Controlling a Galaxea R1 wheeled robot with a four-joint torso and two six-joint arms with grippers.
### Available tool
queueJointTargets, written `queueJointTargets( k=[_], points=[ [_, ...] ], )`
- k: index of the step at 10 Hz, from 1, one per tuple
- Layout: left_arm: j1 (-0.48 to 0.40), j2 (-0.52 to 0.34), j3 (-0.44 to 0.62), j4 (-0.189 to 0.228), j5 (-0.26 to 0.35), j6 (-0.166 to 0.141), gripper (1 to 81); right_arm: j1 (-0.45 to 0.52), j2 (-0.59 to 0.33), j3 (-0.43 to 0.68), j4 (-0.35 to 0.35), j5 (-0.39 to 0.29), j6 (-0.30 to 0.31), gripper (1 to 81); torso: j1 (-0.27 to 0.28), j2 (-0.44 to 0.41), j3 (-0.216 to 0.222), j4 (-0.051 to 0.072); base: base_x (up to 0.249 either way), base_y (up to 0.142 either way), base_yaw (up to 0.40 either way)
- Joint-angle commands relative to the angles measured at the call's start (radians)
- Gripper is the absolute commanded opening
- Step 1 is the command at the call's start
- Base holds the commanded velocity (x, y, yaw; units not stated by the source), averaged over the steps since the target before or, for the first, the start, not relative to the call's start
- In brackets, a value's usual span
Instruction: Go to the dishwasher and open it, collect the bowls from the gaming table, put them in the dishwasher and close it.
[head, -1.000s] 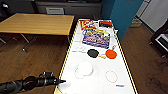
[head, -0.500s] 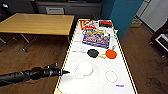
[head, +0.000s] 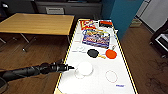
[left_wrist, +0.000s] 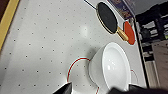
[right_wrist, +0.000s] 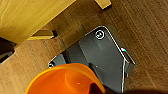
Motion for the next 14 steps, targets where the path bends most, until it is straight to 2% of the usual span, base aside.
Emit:
queueJointTargets(
  k=[1, 3, 7, 8, 10, 11, 14],
  points=[
    [-0.149, 0.065, -0.067, -0.004, 0.053, -0.031, 81.1, 0.028, -0.041, 0.013, -0.015, -0.056, -0.003, 1.0, 0.0, 0.0, 0.0, 0.0, 0.0, 0.0, 0.0],
    [-0.16, 0.13, -0.127, -0.005, 0.067, -0.031, 81.1, 0.028, -0.038, 0.01, -0.015, -0.056, -0.003, 1.0, 0.0, 0.0, 0.0, 0.0, 0.0, 0.0, 0.0],
    [-0.177, 0.204, -0.181, -0.004, 0.088, -0.037, 81.1, 0.028, -0.021, -0.002, -0.017, -0.057, -0.003, 1.0, 0.0, 0.0, 0.0, 0.0, 0.0, 0.0, 0.0],
    [-0.174, 0.227, -0.205, -0.005, 0.09, -0.037, 81.1, 0.028, -0.018, -0.002, -0.017, -0.057, -0.003, 1.0, 0.0, 0.0, 0.0, 0.0, 0.0, 0.0, 0.0],
    [-0.171, 0.289, -0.262, 0.007, 0.134, -0.037, 81.1, 0.029, -0.018, -0.004, -0.017, -0.057, -0.003, 1.0, 0.0, 0.0, 0.0, 0.0, 0.0, 0.0, 0.0],
    [-0.168, 0.324, -0.311, 0.006, 0.134, -0.037, 81.1, 0.031, -0.017, -0.004, -0.017, -0.057, -0.003, 1.0, 0.0, 0.0, 0.0, 0.0, 0.0, 0.0, 0.0],
    [-0.145, 0.382, -0.369, 0.01, 0.142, -0.032, 81.1, 0.032, -0.015, -0.007, -0.017, -0.057, -0.003, 1.0, 0.0, 0.001, 0.0, 0.0, 0.0, 0.0, 0.0]
  ],
)
